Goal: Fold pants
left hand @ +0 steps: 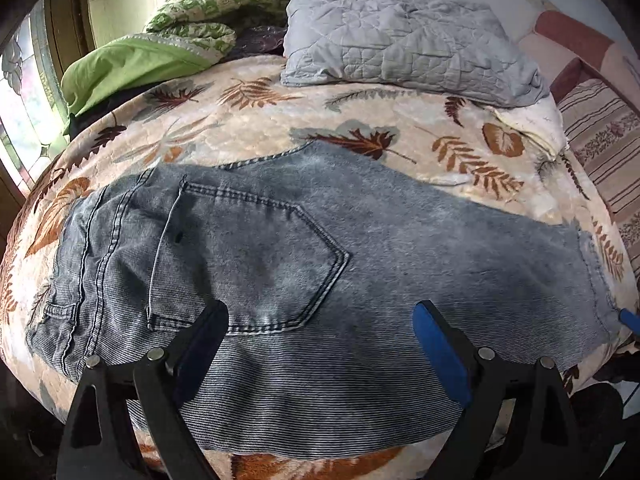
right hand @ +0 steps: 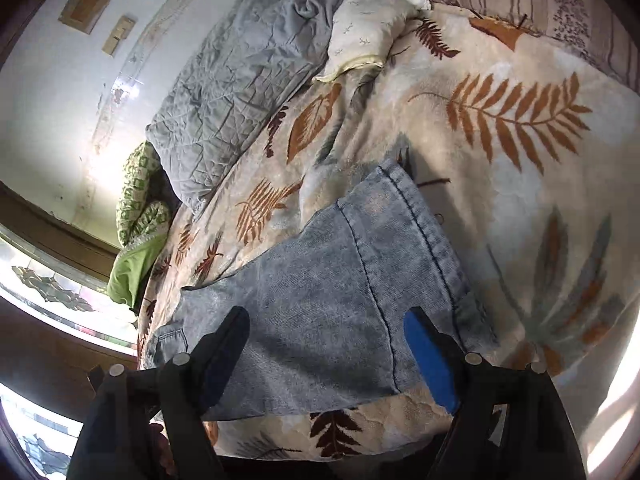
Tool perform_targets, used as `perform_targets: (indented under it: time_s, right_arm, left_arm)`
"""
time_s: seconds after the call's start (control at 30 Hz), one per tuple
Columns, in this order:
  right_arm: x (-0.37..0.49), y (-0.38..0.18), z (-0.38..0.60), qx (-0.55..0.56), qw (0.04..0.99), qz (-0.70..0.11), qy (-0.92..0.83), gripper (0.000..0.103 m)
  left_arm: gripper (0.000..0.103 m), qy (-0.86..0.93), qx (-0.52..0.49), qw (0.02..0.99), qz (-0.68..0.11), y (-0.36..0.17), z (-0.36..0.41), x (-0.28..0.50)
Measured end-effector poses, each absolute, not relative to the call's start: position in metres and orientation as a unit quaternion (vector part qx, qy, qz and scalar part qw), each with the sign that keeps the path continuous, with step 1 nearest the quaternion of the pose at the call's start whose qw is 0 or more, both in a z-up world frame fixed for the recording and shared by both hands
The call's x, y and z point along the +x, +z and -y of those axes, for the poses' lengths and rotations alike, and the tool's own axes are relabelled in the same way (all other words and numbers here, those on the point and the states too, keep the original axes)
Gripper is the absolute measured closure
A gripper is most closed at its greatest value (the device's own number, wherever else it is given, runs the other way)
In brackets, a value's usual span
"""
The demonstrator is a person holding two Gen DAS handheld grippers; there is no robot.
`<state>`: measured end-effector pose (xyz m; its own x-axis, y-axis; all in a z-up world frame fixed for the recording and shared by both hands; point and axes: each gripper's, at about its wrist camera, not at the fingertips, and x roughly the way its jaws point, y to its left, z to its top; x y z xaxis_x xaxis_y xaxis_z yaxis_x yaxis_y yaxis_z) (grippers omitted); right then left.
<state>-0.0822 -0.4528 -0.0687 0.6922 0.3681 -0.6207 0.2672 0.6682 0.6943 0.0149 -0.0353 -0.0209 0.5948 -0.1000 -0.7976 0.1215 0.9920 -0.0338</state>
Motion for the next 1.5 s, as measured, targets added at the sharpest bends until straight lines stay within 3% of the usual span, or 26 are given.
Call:
perform_targets:
  time_s: [0.17,0.47,0.7,0.83,1.1,1.23,1.3,1.37,1.5]
  right_arm:
    - [-0.117,-0.090,0.472,0.499,0.773,-0.387,0.059,0.021]
    - [-0.105,-0.135,0.498,0.544,0.733,-0.408,0.019,0.020]
    - [-0.101,-0.130,0.501,0.521,0.754,-0.401,0.011,0.021]
    - [-0.099,-0.126,0.497,0.504,0.763,-0.405,0.004,0.021]
    - [-0.100,-0.122,0.493,0.480,0.773,-0.414,-0.009,0.027]
    - [-0.098,-0.122,0.491,0.479,0.773,-0.415,-0.015,0.027]
    - [-0.096,-0.121,0.491,0.476,0.774,-0.418,-0.018,0.031]
    - [-0.095,-0.120,0.492,0.468,0.774,-0.425,-0.029,0.046]
    - [-0.096,-0.124,0.496,0.479,0.764,-0.432,-0.027,0.047]
  left_arm:
    - [0.010,-0.106,0.012,0.893,-0.437,-0.008,0.067,0.018]
    - [0.010,-0.173,0.012,0.865,-0.471,-0.018,0.125,0.025]
    - [0.010,-0.171,0.012,0.860,-0.481,-0.032,0.146,0.035]
    - [0.010,-0.142,0.072,0.842,-0.515,-0.066,0.163,0.042]
    - [0.010,-0.132,0.070,0.888,-0.436,-0.023,0.145,0.019]
    - [0.006,-0.106,0.135,0.842,-0.511,-0.075,0.155,0.040]
    - [0.002,-0.104,0.128,0.856,-0.490,-0.070,0.151,0.038]
    - [0.003,-0.107,0.110,0.852,-0.501,-0.064,0.147,0.038]
    - [0.003,-0.113,0.098,0.874,-0.462,-0.047,0.143,0.029]
